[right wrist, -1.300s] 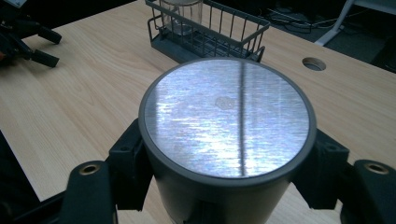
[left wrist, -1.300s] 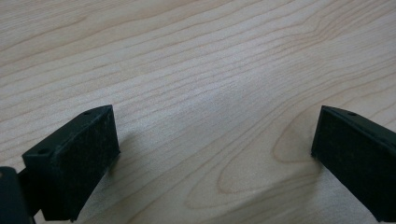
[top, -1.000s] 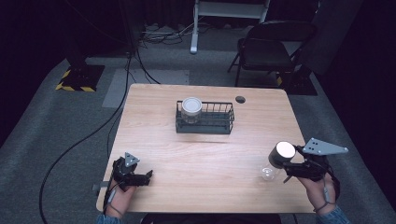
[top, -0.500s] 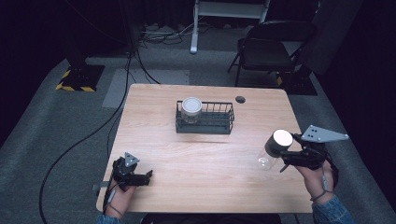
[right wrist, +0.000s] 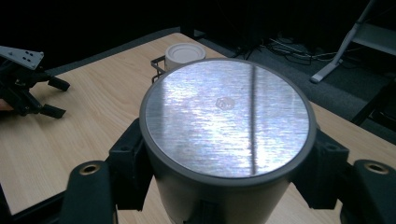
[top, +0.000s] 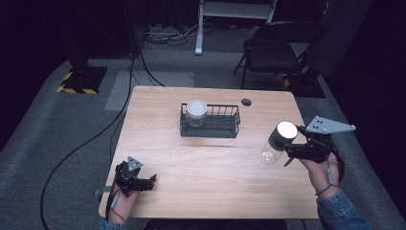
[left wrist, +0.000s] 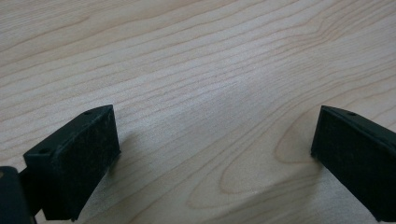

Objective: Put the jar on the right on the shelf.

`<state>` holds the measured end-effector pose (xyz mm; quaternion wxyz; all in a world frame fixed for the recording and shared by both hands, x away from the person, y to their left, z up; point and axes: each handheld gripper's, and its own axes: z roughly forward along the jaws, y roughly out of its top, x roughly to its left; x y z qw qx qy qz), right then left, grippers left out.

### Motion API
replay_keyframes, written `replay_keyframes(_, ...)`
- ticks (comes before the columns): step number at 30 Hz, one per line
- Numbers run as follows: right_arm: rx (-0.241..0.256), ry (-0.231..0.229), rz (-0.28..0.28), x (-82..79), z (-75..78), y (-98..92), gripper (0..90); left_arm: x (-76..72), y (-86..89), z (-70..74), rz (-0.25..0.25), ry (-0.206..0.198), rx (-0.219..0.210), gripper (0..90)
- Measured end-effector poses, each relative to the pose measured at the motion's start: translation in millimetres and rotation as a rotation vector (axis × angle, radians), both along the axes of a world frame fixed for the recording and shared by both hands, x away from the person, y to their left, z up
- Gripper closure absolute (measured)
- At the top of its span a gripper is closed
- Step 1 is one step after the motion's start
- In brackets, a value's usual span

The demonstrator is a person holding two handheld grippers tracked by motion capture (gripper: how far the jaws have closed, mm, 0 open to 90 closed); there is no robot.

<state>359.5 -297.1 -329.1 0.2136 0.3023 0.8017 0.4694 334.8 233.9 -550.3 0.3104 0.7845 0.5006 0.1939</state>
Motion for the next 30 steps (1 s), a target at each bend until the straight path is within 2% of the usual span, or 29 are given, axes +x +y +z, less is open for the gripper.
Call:
replay_keyframes(10,0.006,-0.013,0.005,18.1,14.2,12.5,31.9,-0.1,-0.5,0.0,0.007,-0.001,0.001,0.9)
replay_keyframes(30,-0.002,-0.024,0.016,54.2,31.5,37.8,31.9,-0.3,-0.9,-0.1,0.012,-0.002,0.000,1.0)
